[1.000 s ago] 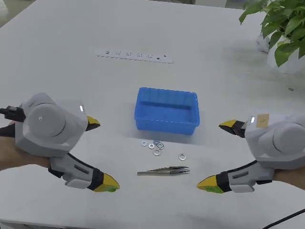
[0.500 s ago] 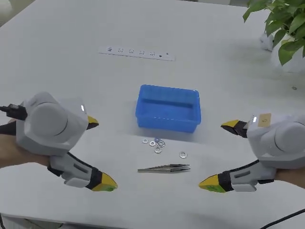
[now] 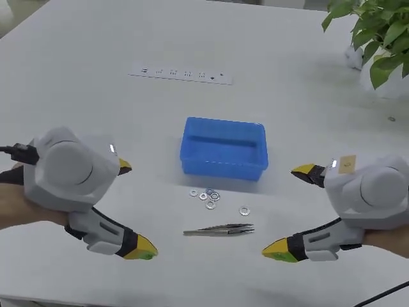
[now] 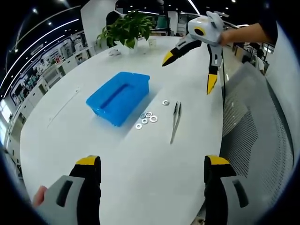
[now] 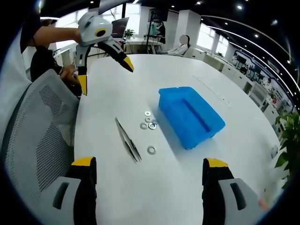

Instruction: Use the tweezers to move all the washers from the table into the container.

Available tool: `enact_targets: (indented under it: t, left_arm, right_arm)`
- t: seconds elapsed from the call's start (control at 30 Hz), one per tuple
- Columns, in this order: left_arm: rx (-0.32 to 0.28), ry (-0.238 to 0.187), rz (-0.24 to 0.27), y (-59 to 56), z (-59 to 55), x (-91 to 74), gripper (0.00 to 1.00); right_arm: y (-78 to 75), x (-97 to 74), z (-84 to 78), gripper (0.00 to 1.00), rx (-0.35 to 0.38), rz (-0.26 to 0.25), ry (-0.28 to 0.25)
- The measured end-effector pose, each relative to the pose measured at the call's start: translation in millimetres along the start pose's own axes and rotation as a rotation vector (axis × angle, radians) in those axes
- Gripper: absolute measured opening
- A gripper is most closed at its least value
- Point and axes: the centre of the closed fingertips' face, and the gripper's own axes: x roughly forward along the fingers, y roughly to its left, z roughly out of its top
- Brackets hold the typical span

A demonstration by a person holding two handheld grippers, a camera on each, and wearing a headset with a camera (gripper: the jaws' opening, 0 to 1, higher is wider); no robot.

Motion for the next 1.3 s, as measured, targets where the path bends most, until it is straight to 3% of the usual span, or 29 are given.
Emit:
enact_targets:
  t: [0.4,0.7,1.3]
  left_arm:
    - [0.012,-0.009,-0.019,0.1,6.9,3.2,0.96]
    - [0.009,0.02,-0.019,0.2,-1.5,3.6,0.96]
    - [-0.015,0.016,-0.019,-2.5,1.2,1.8,0.94]
  right_arm:
    - [0.9,-1.6,4.7,0.94,0.023,-0.017,-0.011]
    - [-0.4,-3.3,2.0,0.94,0.041,-0.017,-0.016]
    - [-5.0,-11.8,3.6,0.94,0.067,-0.033,-0.044]
